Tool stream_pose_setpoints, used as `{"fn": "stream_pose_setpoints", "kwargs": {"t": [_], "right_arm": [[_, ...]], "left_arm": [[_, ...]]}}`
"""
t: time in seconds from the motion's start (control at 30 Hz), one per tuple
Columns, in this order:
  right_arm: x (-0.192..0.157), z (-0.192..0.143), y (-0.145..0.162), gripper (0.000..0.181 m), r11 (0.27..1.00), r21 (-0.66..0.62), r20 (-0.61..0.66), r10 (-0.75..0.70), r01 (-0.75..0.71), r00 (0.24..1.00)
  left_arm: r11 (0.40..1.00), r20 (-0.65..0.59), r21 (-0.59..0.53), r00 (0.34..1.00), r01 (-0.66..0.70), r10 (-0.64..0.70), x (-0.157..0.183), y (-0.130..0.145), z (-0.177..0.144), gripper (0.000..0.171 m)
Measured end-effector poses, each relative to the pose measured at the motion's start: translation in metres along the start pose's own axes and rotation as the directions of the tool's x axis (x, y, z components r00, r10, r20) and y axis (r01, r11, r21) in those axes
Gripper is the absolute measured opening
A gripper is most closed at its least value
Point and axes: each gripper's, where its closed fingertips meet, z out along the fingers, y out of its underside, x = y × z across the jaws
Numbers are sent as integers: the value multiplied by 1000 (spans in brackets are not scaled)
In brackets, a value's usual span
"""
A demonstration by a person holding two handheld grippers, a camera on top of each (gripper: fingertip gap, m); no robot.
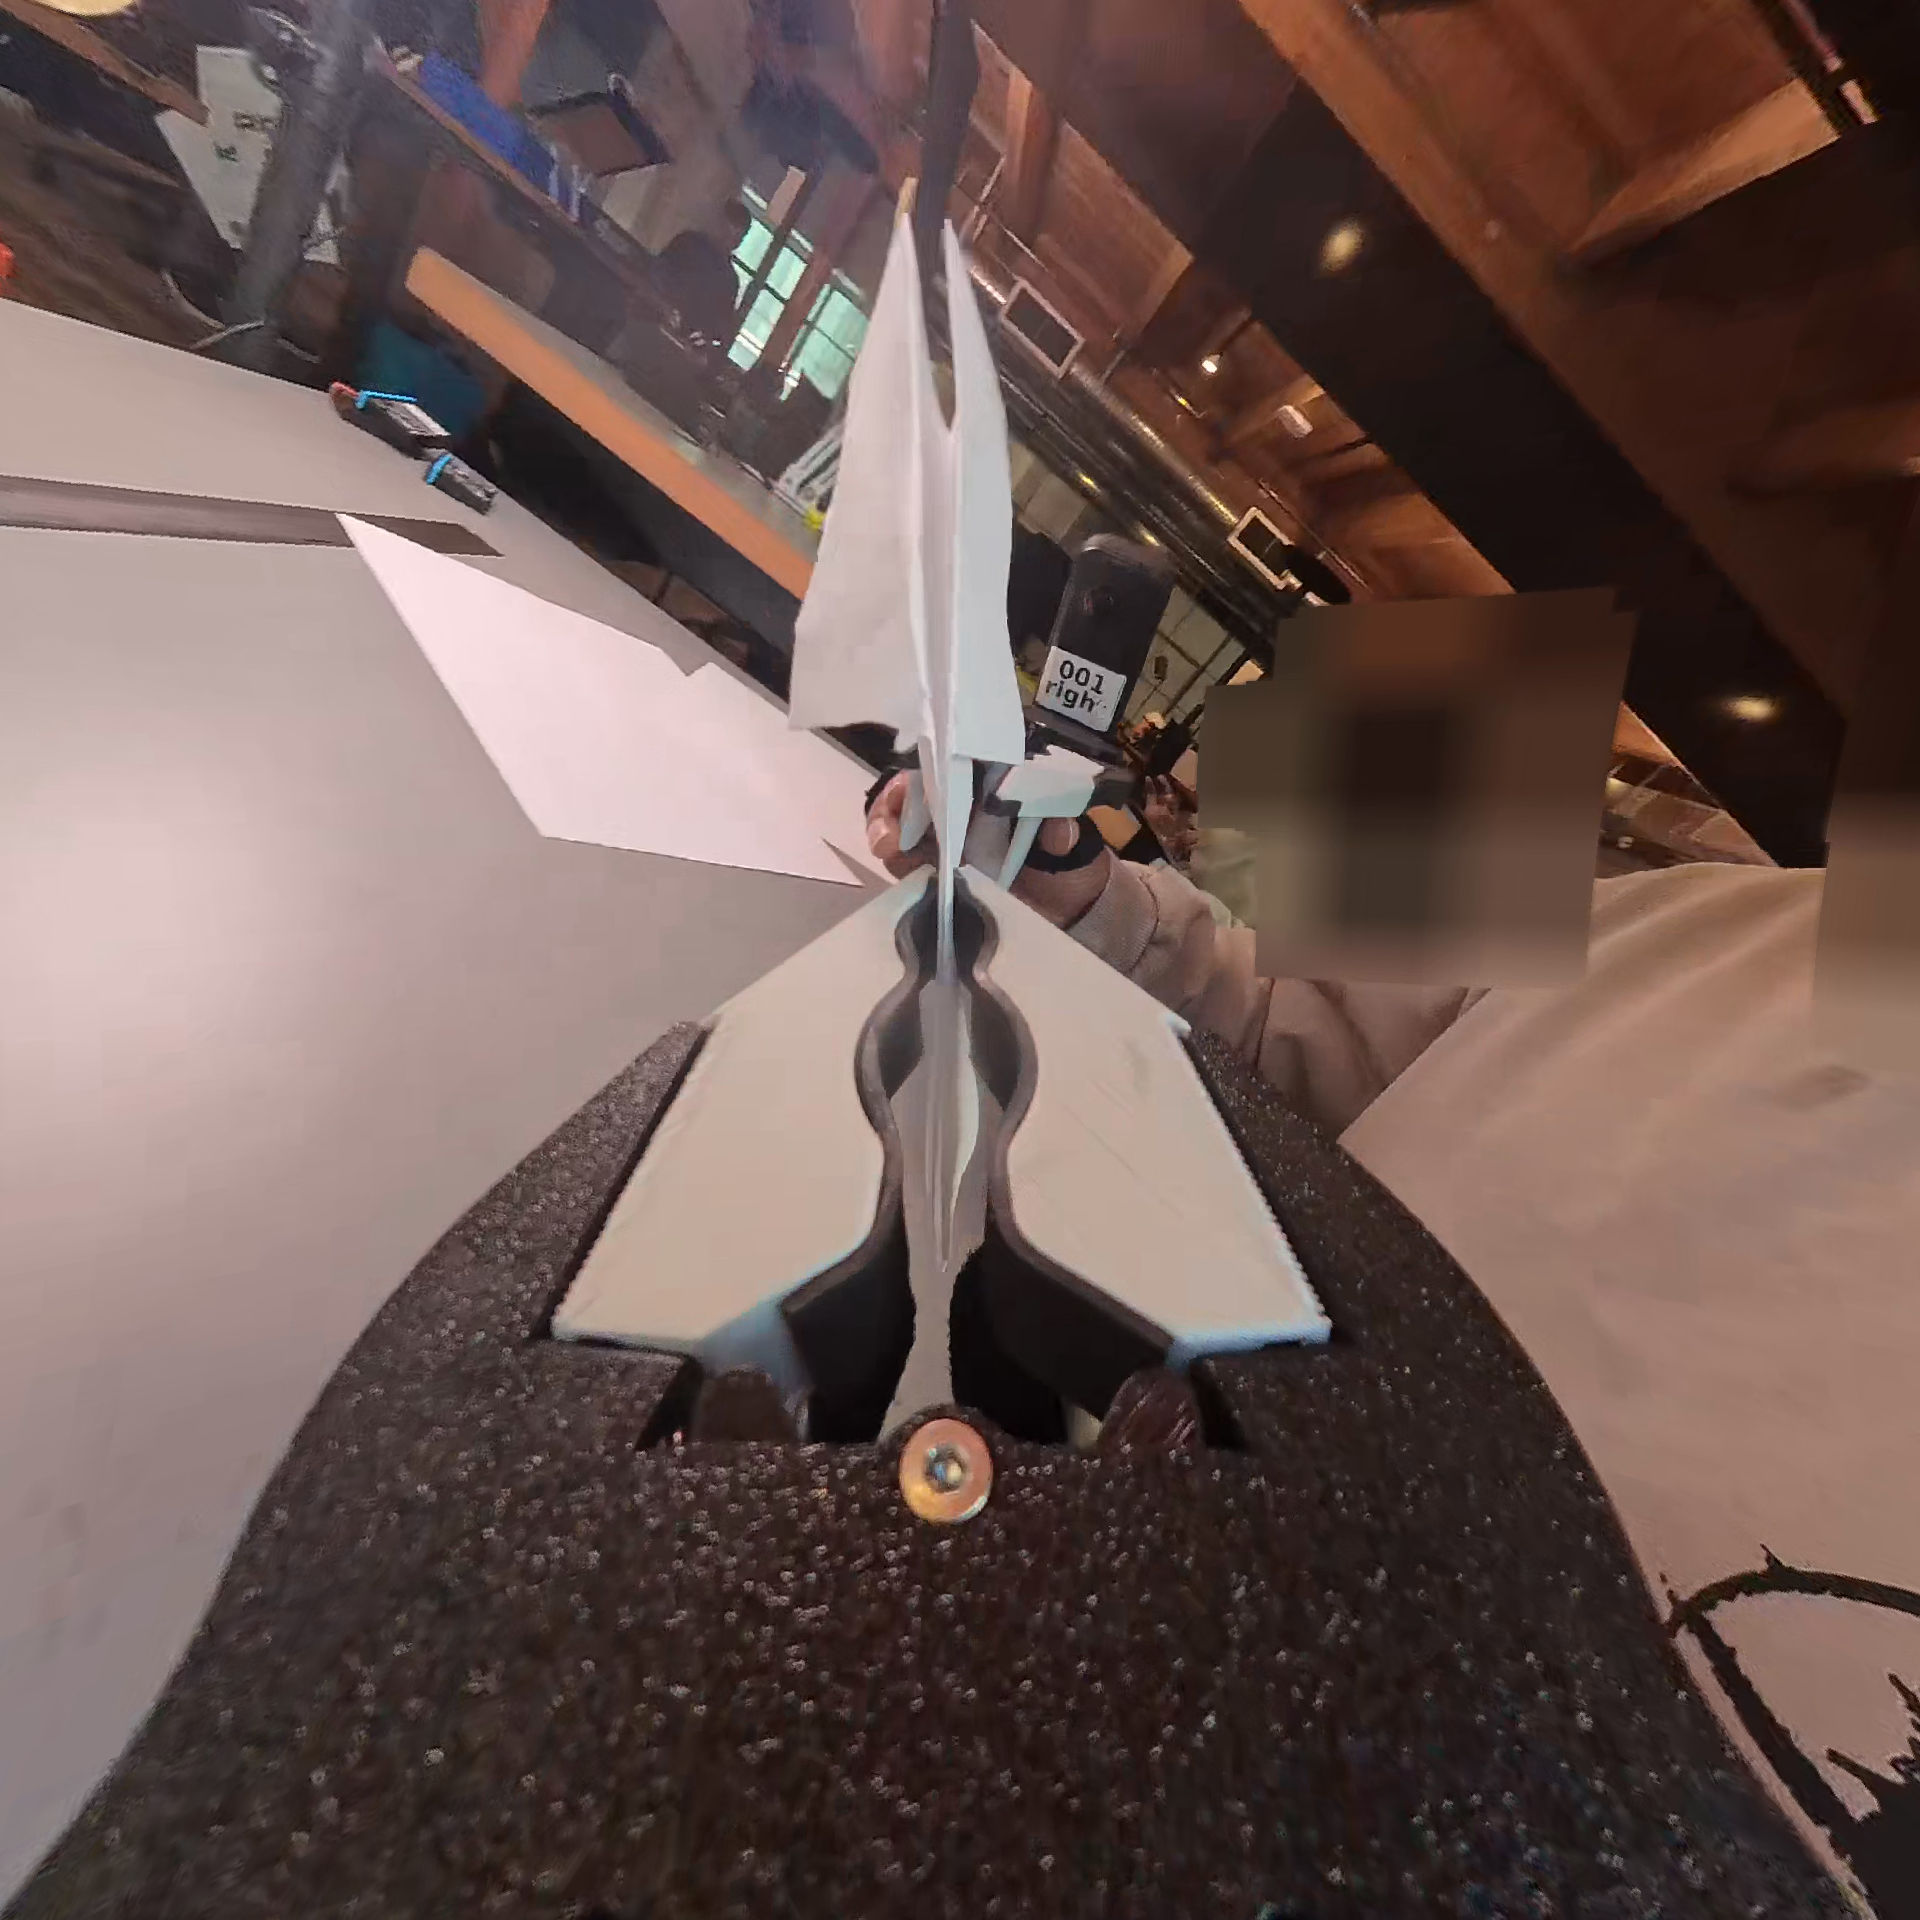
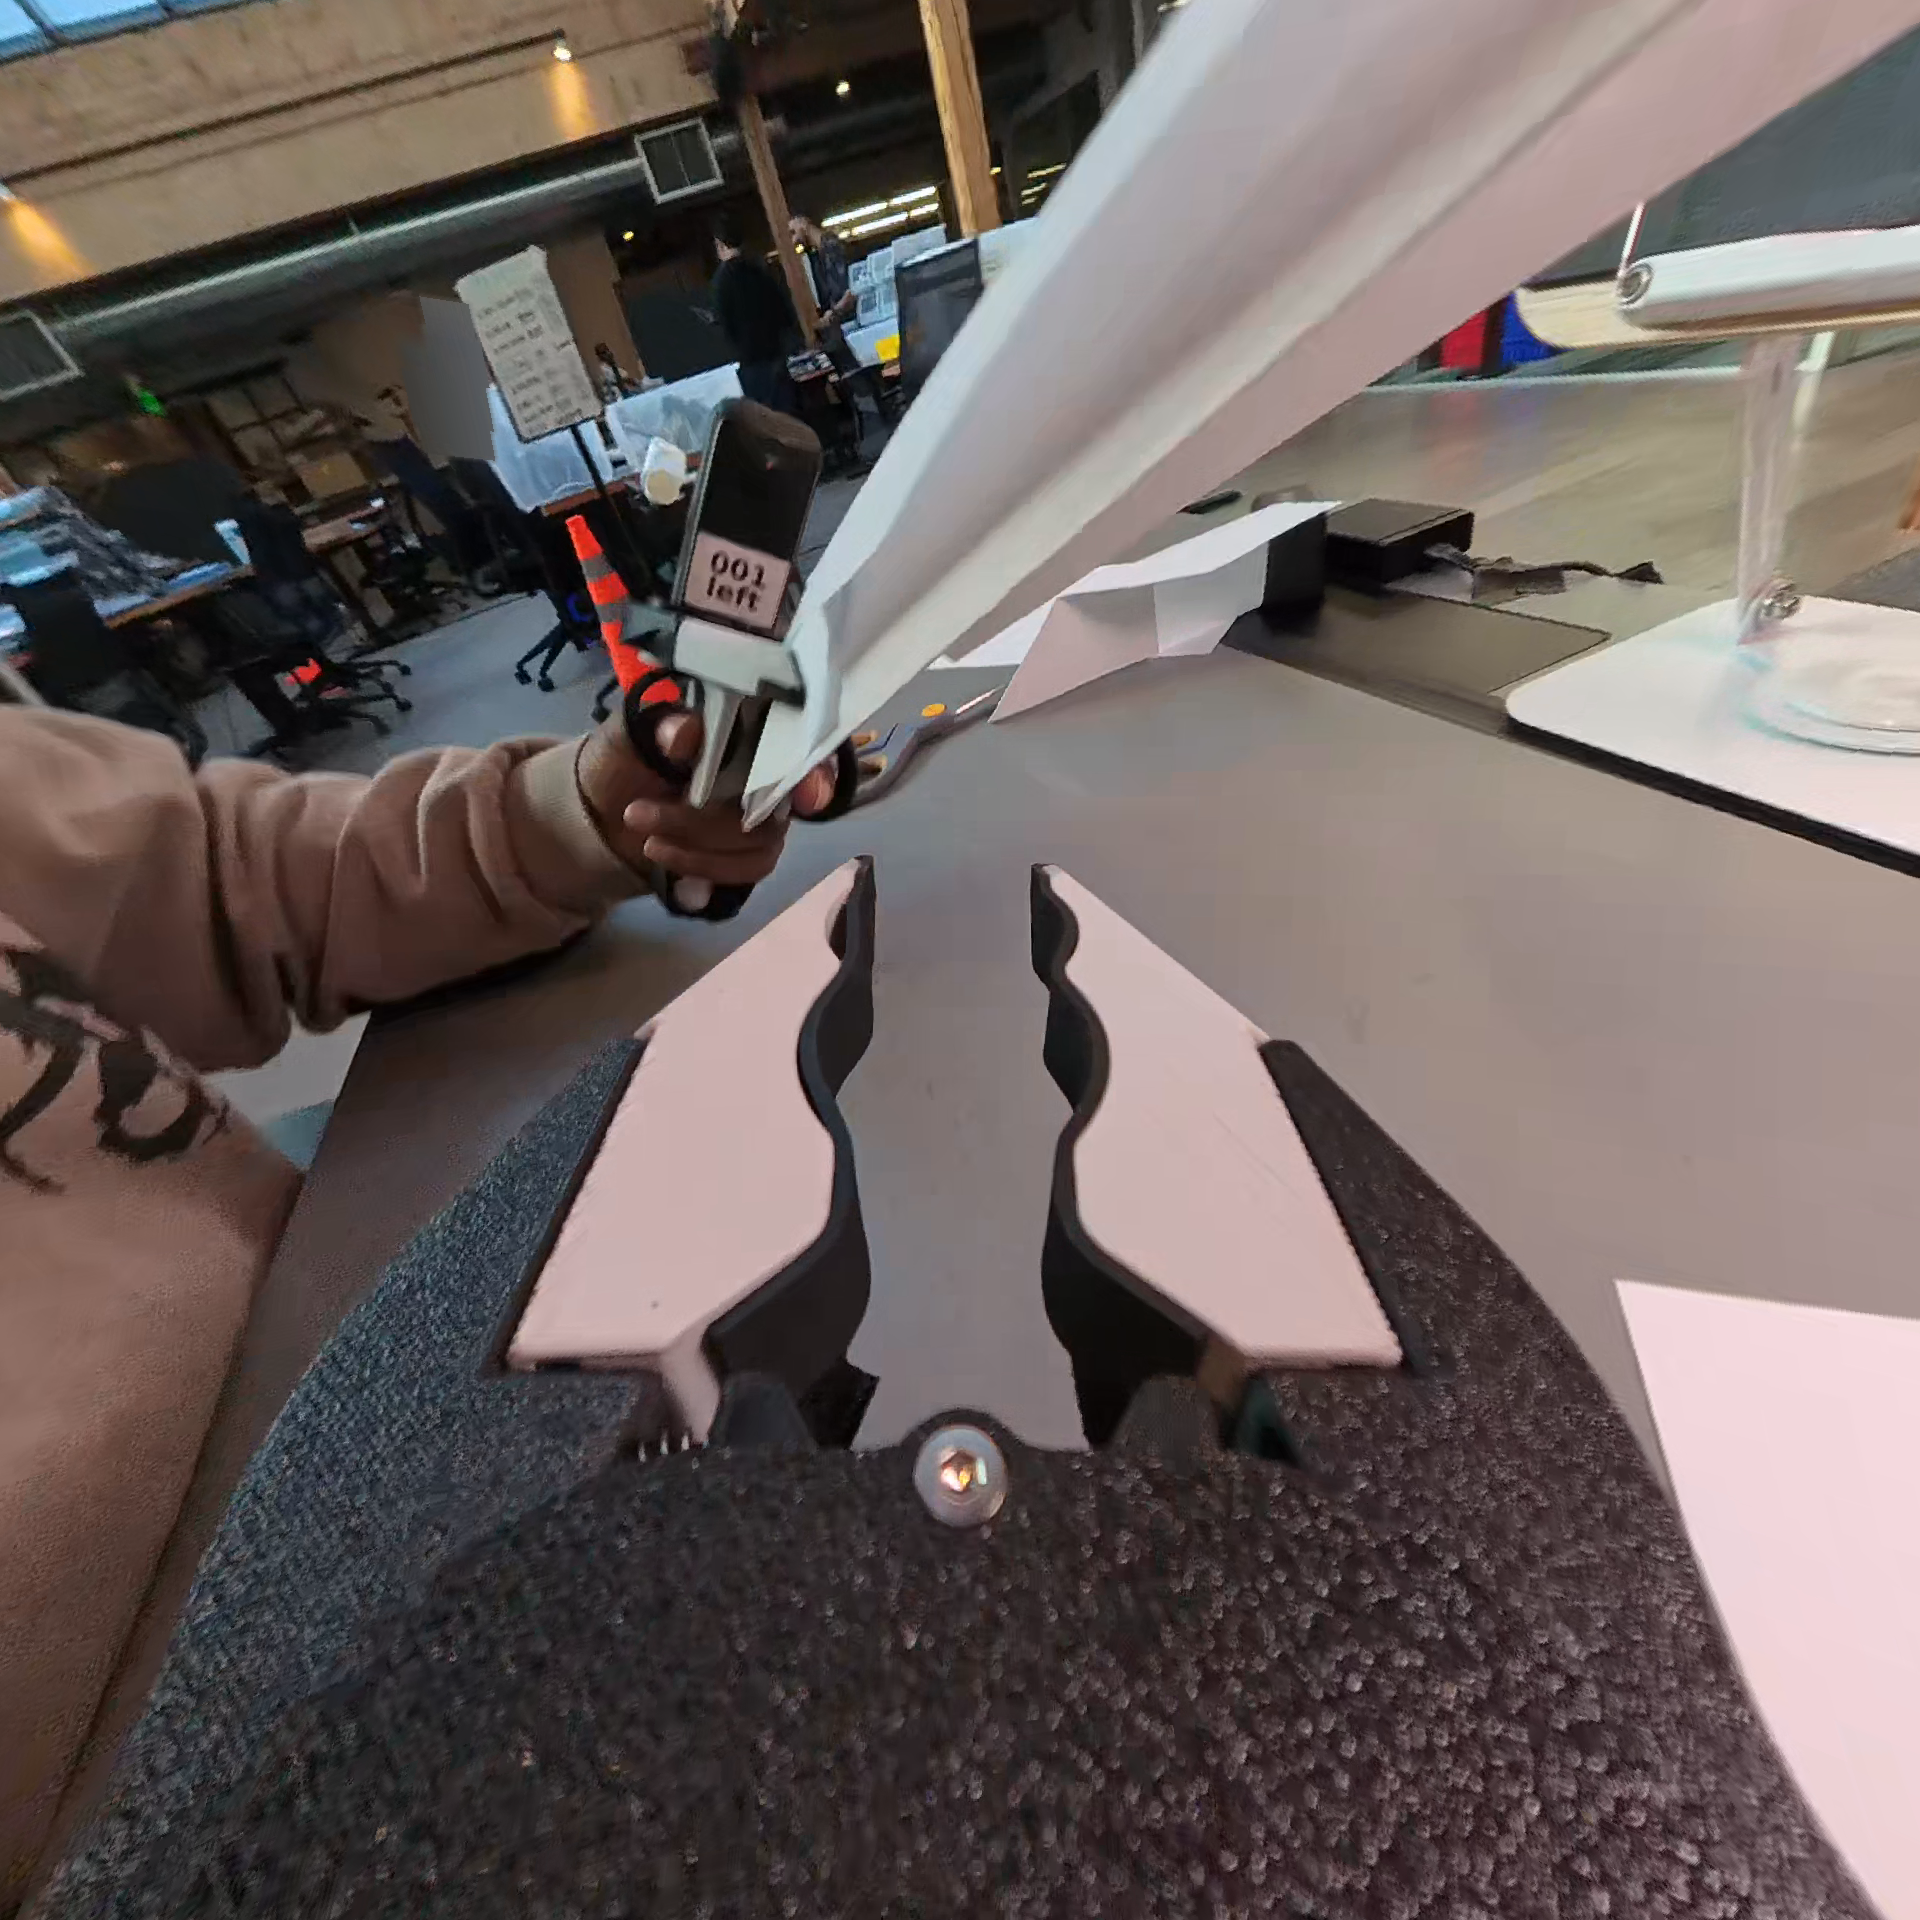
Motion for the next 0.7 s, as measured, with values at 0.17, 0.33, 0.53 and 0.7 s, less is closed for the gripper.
{"fn": "stream_pose_setpoints", "kwargs": {"t": [0.17, 0.33, 0.53, 0.7], "right_arm": [[-33, 27, -43, 27, 982, 136, 150, 112, -133, 982], [-37, 41, -52, 9, 977, 177, 125, 100, -121, 987], [-51, 52, -44, 18, 971, 190, 251, 97, -147, 963], [-47, 57, -34, 16, 981, 177, 239, 37, -81, 970]], "left_arm": [[998, -39, 57, 999, -17, 19, 16, -2, 21, 0], [991, -3, 134, 999, -31, 32, 17, -3, 18, 0], [985, -61, 170, 998, 43, -33, 21, -3, 16, 0], [972, -130, 193, 985, 137, -113, 22, -1, 17, 0]]}}
